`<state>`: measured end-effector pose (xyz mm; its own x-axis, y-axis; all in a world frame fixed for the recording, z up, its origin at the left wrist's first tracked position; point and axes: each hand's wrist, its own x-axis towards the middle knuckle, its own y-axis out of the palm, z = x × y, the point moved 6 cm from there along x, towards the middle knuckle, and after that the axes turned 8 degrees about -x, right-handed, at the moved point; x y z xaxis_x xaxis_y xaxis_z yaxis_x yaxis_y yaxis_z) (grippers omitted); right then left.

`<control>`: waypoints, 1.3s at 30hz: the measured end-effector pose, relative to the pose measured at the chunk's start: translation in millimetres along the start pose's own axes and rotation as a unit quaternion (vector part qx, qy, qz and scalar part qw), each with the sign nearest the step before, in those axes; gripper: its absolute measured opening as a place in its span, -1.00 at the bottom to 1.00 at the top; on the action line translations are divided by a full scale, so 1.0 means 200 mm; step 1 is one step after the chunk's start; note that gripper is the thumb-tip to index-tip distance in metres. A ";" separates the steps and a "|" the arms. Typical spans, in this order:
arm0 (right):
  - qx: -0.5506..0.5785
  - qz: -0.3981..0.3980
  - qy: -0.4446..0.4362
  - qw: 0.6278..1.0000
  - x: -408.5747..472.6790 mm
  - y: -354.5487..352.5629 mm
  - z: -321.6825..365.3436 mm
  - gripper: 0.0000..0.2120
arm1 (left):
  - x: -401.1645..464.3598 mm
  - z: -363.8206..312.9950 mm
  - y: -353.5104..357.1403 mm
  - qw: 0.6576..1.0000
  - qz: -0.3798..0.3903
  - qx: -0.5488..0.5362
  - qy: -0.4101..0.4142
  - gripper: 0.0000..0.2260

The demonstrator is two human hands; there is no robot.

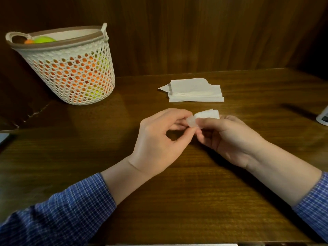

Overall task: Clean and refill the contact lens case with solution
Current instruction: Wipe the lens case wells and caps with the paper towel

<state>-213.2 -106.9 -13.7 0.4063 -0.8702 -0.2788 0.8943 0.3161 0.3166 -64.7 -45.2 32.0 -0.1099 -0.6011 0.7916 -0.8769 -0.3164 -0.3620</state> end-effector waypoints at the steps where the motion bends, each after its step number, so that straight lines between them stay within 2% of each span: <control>1: -0.063 -0.026 -0.045 0.997 0.00 -0.02 0.03 -0.90 | 0.00 0.01 0.01 0.999 0.013 -0.028 -0.024 -0.72; 2: -0.149 -0.057 -0.104 0.982 -0.02 -0.04 0.08 -0.94 | -0.01 0.03 0.02 0.995 0.025 -0.067 -0.070 -0.71; 3: -0.242 -0.087 -0.168 0.952 -0.03 -0.05 0.13 -0.95 | -0.01 0.07 0.02 0.982 0.034 -0.119 -0.141 -0.72; 4: -0.321 -0.110 -0.229 0.912 -0.06 -0.04 0.18 -0.96 | -0.02 0.12 0.04 0.952 0.040 -0.186 -0.238 -0.77; 5: -0.378 -0.119 -0.278 0.875 -0.08 -0.03 0.21 -0.97 | -0.03 0.18 0.06 0.895 0.049 -0.269 -0.351 -0.80; 6: -0.416 -0.118 -0.315 0.845 -0.10 -0.02 0.23 -0.96 | -0.05 0.21 0.09 0.818 0.068 -0.350 -0.450 -0.78; 7: -0.446 -0.111 -0.342 0.820 -0.11 0.00 0.23 -0.96 | -0.07 0.22 0.12 0.748 0.093 -0.410 -0.514 -0.72; 8: -0.466 -0.100 -0.359 0.802 -0.12 0.01 0.23 -0.96 | -0.07 0.22 0.14 0.704 0.121 -0.444 -0.541 -0.67; 10: -0.476 -0.076 -0.372 0.793 -0.13 0.03 0.22 -0.97 | -0.08 0.21 0.16 0.672 0.159 -0.480 -0.541 -0.67; 15: -0.462 -0.067 -0.374 0.801 -0.13 0.02 0.22 -0.95 | -0.07 0.22 0.16 0.693 0.165 -0.486 -0.506 -0.68; 18: -0.454 -0.067 -0.362 0.811 -0.11 0.01 0.21 -0.94 | -0.07 0.23 0.15 0.704 0.159 -0.483 -0.496 -0.59; 23: -0.344 -0.020 -0.279 0.896 -0.07 -0.01 0.18 -0.83 | -0.06 0.25 0.13 0.724 0.115 -0.477 -0.484 -0.57; 26: -0.290 0.008 -0.239 0.927 -0.06 -0.01 0.15 -0.75 | -0.05 0.25 0.12 0.735 0.112 -0.471 -0.475 -0.51; 33: -0.231 0.023 -0.167 0.958 -0.03 -0.02 0.12 -0.80 | -0.05 0.25 0.10 0.804 0.100 -0.400 -0.428 -0.59; 37: -0.265 -0.015 -0.143 0.953 -0.02 -0.04 0.12 -0.86 | -0.05 0.25 0.10 0.831 0.084 -0.358 -0.419 -0.54; 39: -0.265 -0.020 -0.129 0.955 -0.02 -0.04 0.11 -0.86 | -0.05 0.26 0.10 0.838 0.084 -0.344 -0.415 -0.58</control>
<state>-226.6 -114.7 4.8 0.3709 -0.9283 -0.0269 0.9052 0.3679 -0.2126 -56.1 -83.0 -9.4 -0.1466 -0.9884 0.0387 -0.9752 0.1510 0.1618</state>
